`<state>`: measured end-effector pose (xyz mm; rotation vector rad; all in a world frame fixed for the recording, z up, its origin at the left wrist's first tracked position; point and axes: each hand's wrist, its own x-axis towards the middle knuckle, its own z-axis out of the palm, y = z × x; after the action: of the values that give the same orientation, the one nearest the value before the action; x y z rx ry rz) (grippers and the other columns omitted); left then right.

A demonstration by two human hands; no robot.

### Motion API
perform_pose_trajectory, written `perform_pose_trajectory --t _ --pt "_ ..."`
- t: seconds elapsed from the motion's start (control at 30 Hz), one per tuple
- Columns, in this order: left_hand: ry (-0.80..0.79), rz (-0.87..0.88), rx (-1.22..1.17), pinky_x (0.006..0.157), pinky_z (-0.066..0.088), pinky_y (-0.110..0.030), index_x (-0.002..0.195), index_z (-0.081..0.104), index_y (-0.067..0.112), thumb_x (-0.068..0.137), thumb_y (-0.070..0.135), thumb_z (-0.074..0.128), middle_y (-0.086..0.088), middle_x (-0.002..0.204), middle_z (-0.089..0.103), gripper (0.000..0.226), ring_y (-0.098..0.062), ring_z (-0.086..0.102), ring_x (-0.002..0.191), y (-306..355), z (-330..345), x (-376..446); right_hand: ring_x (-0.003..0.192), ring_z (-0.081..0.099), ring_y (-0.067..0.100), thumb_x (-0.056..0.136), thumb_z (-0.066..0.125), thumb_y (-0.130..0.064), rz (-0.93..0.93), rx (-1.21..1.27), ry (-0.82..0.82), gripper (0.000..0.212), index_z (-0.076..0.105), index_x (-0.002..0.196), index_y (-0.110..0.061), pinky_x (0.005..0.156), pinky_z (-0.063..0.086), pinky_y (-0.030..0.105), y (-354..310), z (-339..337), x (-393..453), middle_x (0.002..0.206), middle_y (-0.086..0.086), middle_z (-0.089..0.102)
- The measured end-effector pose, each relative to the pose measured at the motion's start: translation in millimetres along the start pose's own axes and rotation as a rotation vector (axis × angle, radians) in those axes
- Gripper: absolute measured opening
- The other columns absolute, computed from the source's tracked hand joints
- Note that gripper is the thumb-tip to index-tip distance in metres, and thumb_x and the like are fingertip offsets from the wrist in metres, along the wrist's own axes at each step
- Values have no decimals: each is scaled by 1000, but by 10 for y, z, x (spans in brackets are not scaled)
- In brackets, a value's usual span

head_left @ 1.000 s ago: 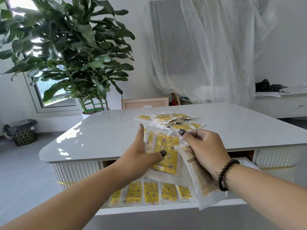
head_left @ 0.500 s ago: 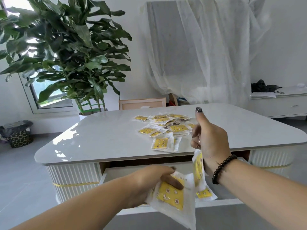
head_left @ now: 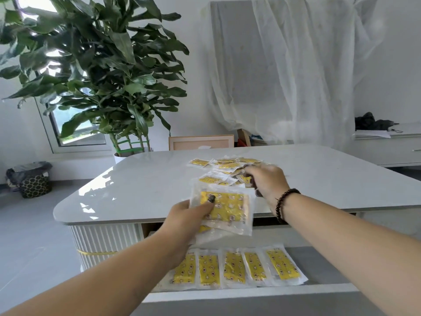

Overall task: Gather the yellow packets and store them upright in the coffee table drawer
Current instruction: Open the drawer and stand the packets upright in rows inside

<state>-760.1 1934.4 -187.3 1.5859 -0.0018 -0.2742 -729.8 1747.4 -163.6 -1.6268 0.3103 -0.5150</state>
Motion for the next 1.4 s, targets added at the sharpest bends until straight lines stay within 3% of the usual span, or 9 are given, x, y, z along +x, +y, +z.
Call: perform_pose_trajectory --t 0.17,0.3,0.43,0.63,0.8,0.93,1.07,1.23,1.4 --pt "170 54 26 94 53 -48 98 65 16 90 28 65 -7 96 74 15 -28 70 92 18 -201 113 68 51 21 79 66 -29 90 -546 -42 24 49 82 -13 58 40 27 467 240 410 79 8 53" --pt "160 82 49 89 56 -46 92 68 17 92 26 63 -7 89 76 11 -28 72 86 10 -236 106 120 47 32 65 68 -66 183 -864 6 95 36 133 -8 91 44 38 644 379 484 131 13 45" --pt "140 114 88 91 55 -47 92 70 18 91 29 63 -8 91 76 14 -30 72 89 -4 -232 126 120 48 30 58 75 -57 280 -904 -12 94 40 134 -15 97 41 39 644 408 548 130 8 49" --pt "155 125 107 93 53 -50 92 71 19 90 32 63 -12 95 75 15 -33 70 94 -16 -235 166 106 59 29 66 77 -18 275 -706 -27 61 53 123 -17 96 48 41 651 485 673 118 9 60" --pt "159 140 100 92 54 -46 92 69 22 92 31 61 -7 92 76 12 -28 71 91 14 -238 130 74 52 23 82 61 -8 202 -703 57 10 52 81 -8 68 48 29 619 398 644 78 5 54" --pt "163 150 91 91 55 -47 93 70 22 91 32 62 -6 92 76 13 -28 71 91 64 -254 79 81 55 28 84 57 -7 178 -598 140 12 52 74 -4 68 44 28 477 194 603 78 10 55" --pt "184 165 81 87 57 -41 92 70 20 91 33 61 -4 90 76 16 -24 71 88 120 -277 33 85 56 31 86 60 -13 157 -359 225 22 59 105 -1 67 48 33 244 -36 593 104 17 62" --pt "186 206 124 64 51 -28 91 68 19 94 39 56 -1 85 73 23 -19 68 82 195 -272 -38 94 63 34 81 58 -2 107 -22 204 12 57 84 -14 77 57 51 -74 -194 479 105 13 62" --pt "158 175 163 86 55 -40 90 69 16 92 42 58 -8 89 75 28 -30 70 90 202 -259 -64 66 68 23 90 40 13 131 242 -18 29 58 88 -9 51 55 32 -336 -205 -180 89 12 61"
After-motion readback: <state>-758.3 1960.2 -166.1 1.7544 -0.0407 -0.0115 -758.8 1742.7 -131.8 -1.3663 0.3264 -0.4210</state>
